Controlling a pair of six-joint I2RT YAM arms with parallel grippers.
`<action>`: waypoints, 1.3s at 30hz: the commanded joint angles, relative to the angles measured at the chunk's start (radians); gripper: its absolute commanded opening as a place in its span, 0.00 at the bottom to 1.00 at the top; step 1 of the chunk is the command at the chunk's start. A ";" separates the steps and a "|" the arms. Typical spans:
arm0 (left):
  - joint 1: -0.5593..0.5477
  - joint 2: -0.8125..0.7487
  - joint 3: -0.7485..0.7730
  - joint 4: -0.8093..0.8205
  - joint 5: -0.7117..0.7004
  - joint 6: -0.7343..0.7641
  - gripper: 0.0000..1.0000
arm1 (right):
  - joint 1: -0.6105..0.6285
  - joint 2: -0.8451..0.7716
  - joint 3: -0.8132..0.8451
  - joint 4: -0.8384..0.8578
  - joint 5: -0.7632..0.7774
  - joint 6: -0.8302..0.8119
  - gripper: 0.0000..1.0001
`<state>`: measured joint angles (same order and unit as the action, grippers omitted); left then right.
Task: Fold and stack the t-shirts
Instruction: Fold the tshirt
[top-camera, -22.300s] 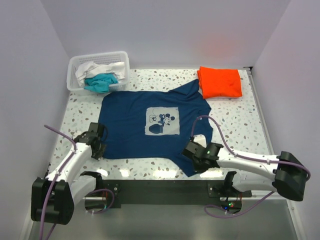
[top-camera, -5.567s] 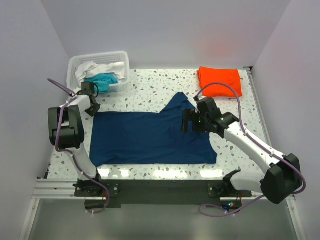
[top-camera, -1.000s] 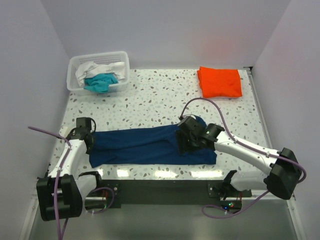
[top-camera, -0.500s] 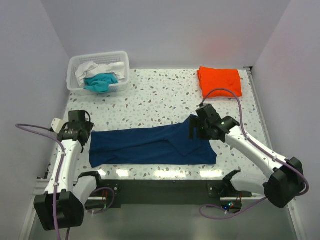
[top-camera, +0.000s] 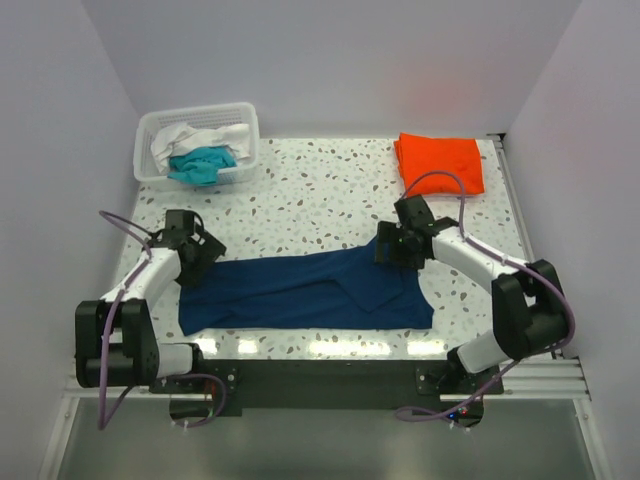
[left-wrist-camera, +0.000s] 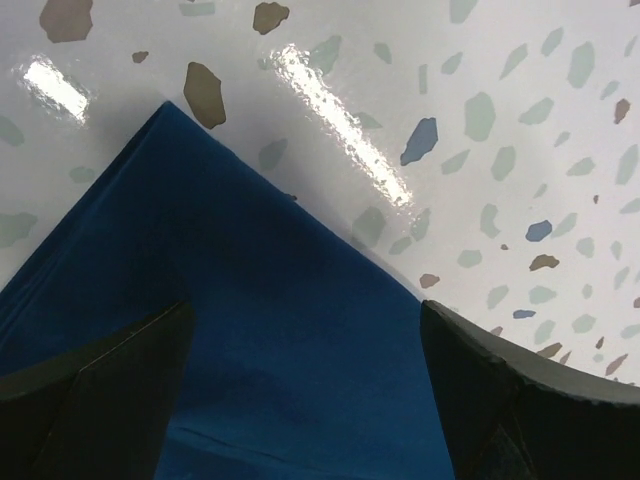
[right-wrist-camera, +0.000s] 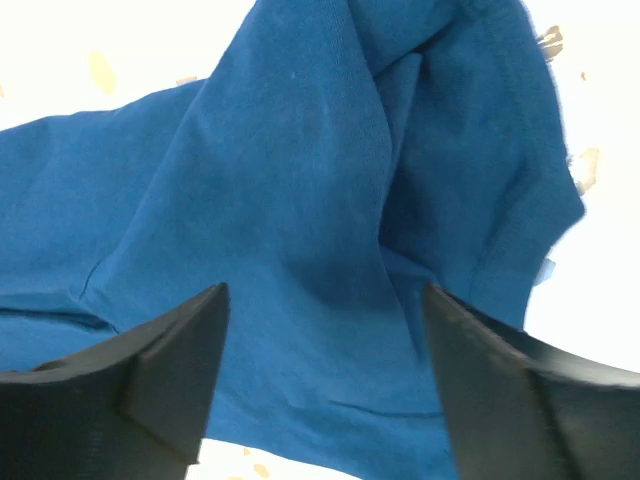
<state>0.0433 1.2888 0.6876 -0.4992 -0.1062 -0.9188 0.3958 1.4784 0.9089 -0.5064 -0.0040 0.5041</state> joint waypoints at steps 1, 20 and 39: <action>0.001 0.020 -0.010 0.057 -0.010 0.043 1.00 | -0.023 0.045 0.024 0.072 -0.105 -0.013 0.75; 0.003 0.027 -0.020 0.025 -0.096 0.043 1.00 | -0.029 -0.078 -0.038 -0.079 -0.042 -0.041 0.00; 0.007 0.024 -0.022 0.011 -0.127 0.064 1.00 | -0.028 -0.381 -0.206 -0.233 -0.097 0.177 0.06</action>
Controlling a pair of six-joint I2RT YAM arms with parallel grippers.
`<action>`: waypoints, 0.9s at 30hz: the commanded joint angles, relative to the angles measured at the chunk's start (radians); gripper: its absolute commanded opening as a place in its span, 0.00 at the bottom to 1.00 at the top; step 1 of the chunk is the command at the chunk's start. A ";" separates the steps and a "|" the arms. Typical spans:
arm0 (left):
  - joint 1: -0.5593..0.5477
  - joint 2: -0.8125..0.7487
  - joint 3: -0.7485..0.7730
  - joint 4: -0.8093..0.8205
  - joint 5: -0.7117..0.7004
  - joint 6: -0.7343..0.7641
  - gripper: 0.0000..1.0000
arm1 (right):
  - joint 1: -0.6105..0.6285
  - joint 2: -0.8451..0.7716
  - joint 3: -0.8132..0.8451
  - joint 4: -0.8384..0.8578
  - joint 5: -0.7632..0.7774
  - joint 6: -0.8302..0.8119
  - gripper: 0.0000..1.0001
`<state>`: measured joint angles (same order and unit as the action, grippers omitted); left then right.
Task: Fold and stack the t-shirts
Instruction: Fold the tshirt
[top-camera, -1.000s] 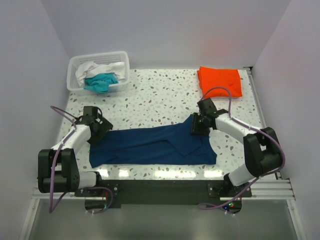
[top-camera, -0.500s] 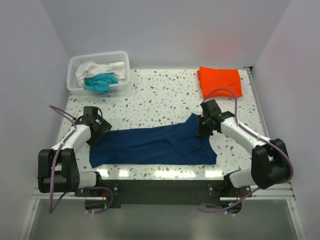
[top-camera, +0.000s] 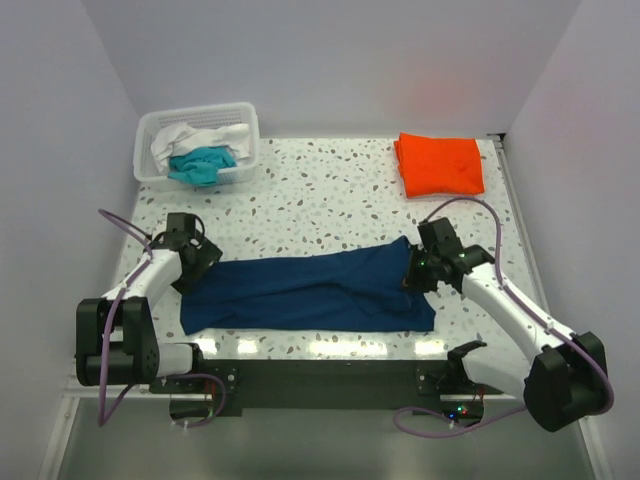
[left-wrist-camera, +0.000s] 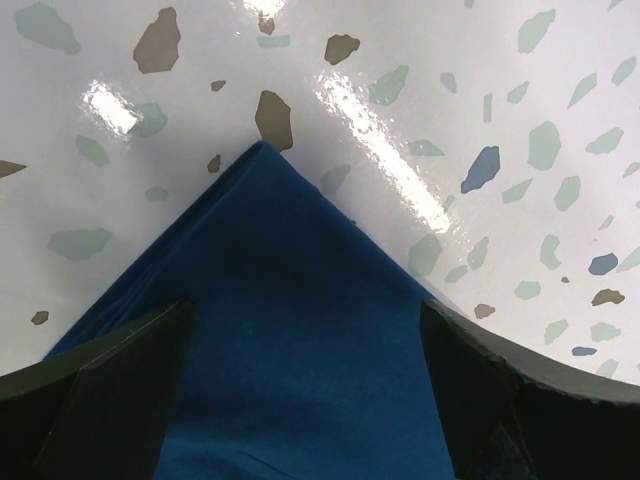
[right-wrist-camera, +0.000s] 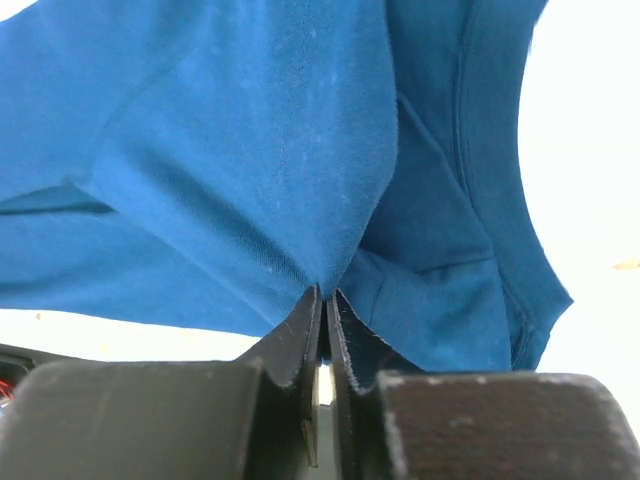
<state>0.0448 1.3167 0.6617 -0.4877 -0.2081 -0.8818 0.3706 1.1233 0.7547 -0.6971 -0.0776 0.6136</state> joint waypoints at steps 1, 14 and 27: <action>0.006 -0.005 0.004 0.000 -0.025 0.027 1.00 | -0.004 -0.029 -0.066 -0.036 -0.025 0.074 0.08; 0.009 -0.013 0.016 -0.028 -0.060 0.029 1.00 | -0.004 0.078 0.099 -0.022 0.122 -0.044 0.92; 0.010 0.012 0.016 -0.018 -0.065 0.024 1.00 | -0.004 0.416 0.276 0.257 -0.110 -0.100 0.99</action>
<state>0.0456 1.3170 0.6617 -0.5053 -0.2440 -0.8703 0.3706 1.4628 0.9825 -0.5232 -0.1314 0.5373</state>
